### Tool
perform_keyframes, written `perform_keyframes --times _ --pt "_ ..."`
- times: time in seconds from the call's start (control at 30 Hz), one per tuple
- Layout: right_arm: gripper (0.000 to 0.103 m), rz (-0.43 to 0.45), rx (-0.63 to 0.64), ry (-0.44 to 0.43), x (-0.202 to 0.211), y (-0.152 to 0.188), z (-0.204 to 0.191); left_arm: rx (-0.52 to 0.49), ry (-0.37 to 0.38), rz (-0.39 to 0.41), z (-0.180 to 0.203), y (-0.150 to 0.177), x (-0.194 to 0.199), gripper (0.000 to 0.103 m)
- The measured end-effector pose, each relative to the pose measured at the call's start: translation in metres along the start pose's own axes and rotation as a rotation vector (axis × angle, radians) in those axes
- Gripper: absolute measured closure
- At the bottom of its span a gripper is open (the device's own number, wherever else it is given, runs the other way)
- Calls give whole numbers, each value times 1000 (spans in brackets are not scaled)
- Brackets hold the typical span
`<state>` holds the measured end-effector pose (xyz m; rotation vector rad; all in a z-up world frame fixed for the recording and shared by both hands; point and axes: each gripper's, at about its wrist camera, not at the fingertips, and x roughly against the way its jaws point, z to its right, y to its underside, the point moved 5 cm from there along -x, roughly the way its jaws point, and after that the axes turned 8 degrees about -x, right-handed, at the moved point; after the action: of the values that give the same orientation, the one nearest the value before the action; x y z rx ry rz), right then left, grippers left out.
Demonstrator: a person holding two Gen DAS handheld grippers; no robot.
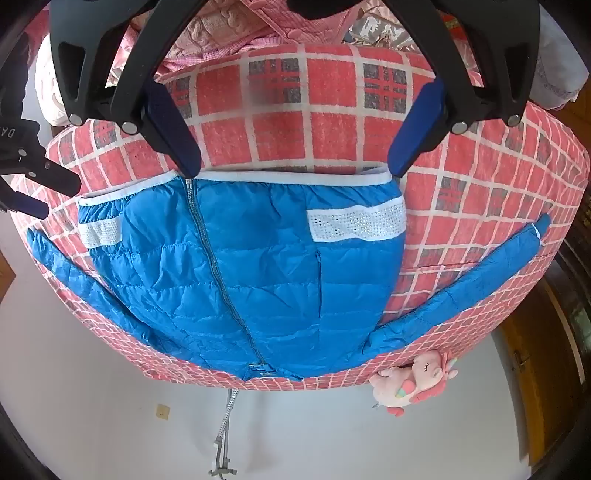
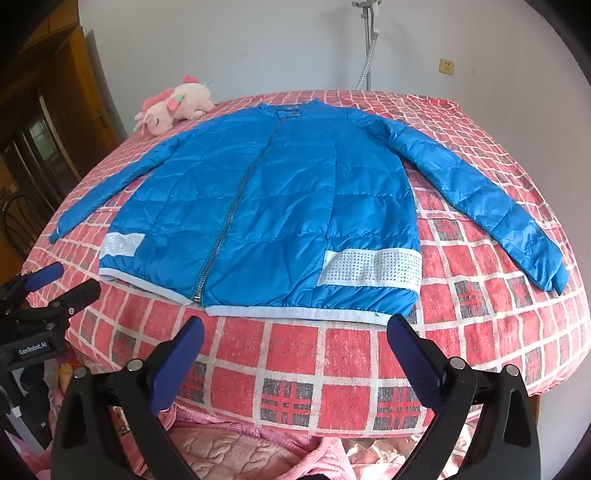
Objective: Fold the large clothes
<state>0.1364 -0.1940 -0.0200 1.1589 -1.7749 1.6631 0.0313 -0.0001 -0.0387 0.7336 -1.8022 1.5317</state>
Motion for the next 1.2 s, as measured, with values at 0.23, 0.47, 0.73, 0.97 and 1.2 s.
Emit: perform_keyframes --times 0.23,0.47,0.73,0.97,1.2 --pt "4 2 2 -1 -2 -1 0 -2 3 -4 1 0 0 3" --pt "4 -2 0 2 -4 0 0 -1 -2 -3 0 0 0 3" --pt "4 -1 2 3 -2 0 0 -3 -3 -3 0 0 0 3" --pt "4 -1 1 3 -2 0 0 -2 -4 -3 0 0 0 3" --pt "4 0 2 3 -3 0 0 -4 -5 -4 0 0 0 3"
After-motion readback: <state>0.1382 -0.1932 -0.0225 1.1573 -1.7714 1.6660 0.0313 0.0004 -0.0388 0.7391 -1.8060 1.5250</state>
